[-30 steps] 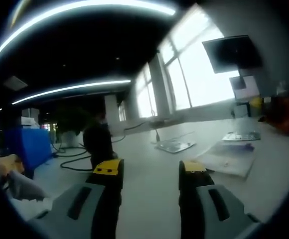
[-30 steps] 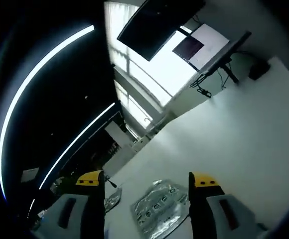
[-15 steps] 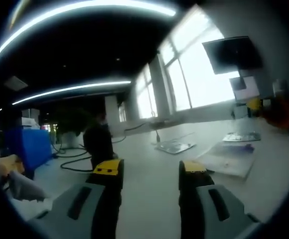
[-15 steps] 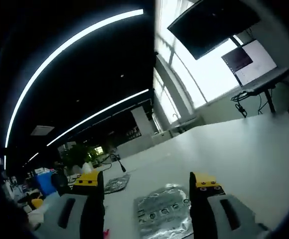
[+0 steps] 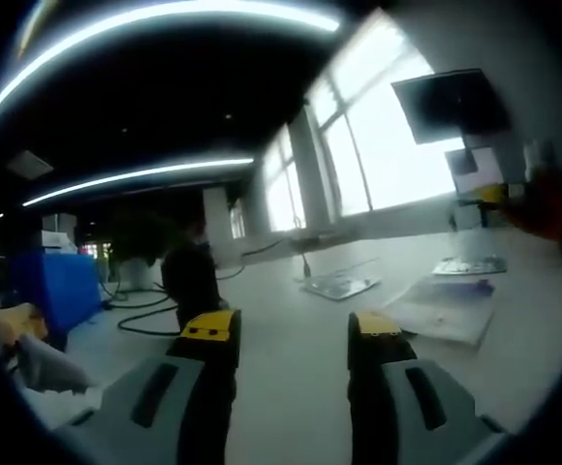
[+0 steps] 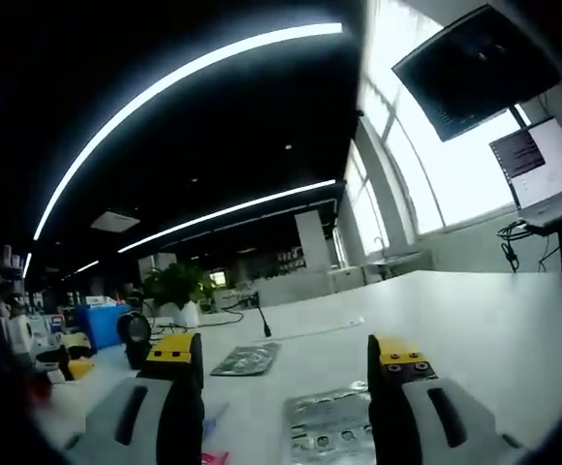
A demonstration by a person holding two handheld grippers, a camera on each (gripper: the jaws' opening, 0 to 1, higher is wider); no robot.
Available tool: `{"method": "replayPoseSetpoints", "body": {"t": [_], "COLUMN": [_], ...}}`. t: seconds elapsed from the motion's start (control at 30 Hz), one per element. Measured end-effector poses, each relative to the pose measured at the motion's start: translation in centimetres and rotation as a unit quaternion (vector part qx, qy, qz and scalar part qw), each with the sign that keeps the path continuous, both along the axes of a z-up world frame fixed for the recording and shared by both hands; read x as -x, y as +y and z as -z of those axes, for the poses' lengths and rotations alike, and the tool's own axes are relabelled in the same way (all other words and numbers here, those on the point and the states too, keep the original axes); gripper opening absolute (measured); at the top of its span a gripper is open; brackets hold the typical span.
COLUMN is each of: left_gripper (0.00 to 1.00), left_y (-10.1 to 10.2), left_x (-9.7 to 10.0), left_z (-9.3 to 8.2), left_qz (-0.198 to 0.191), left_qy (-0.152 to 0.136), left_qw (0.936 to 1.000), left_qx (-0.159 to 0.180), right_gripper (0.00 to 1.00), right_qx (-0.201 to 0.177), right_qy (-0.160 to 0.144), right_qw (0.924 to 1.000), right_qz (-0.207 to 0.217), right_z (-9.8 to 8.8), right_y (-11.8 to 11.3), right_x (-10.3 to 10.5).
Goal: Clip sheet goods on table flip sheet goods clip sheet goods scan sheet goods put sheet goods back to table
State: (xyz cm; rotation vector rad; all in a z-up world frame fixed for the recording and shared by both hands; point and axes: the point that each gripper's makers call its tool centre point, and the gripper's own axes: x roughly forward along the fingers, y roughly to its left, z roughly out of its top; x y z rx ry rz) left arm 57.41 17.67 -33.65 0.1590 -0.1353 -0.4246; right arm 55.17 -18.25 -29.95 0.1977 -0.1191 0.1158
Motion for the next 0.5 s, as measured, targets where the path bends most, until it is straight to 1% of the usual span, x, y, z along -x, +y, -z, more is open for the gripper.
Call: {"method": "replayPoseSetpoints", "body": {"t": [0.1,0.13,0.17,0.23,0.27,0.3,0.33,0.4,0.5], "left_gripper": [0.37,0.37,0.37,0.37,0.37,0.37,0.37,0.37,0.37], "left_y": [0.1,0.1,0.0,-0.4,-0.5,-0.6,-0.7,-0.6,-0.5], "left_x": [-0.1,-0.1,-0.1,-0.1,-0.1,-0.1,0.0,-0.1,-0.2], "left_z": [0.0,0.1,0.2,0.4,0.5,0.6,0.6,0.6,0.6], "left_qz": [-0.002,-0.002,0.0,0.004,0.006,0.007,0.007,0.007,0.004], "left_qy": [0.001,0.003,0.004,0.006,0.007,0.008,0.007,0.007,0.008], "left_qw": [1.0,1.0,1.0,0.9999,0.9998,0.9998,0.9997,0.9997,0.9998], "left_qx": [0.002,0.002,0.0,-0.008,-0.015,-0.018,-0.02,-0.022,-0.019], "right_gripper": [0.63,0.63,0.62,0.62,0.61,0.61,0.62,0.62,0.62], "right_qx": [0.003,0.011,0.029,0.071,0.082,0.073,0.073,0.079,0.088], "right_qy": [0.007,0.012,0.012,0.006,0.006,0.007,0.008,0.013,0.01], "right_qw": [0.9999,0.9996,0.9991,0.9972,0.9961,0.9967,0.9965,0.9958,0.9951], "right_qz": [-0.011,-0.021,-0.028,-0.023,-0.03,-0.035,-0.041,-0.044,-0.046], "right_z": [0.4,0.5,0.5,0.3,0.3,0.4,0.6,0.9,0.8], "right_y": [0.3,0.7,0.8,0.8,1.1,1.0,1.1,0.7,-0.1], "right_x": [-0.2,-0.3,-0.3,-0.4,-0.3,-0.4,-0.4,-0.6,-0.8]}}
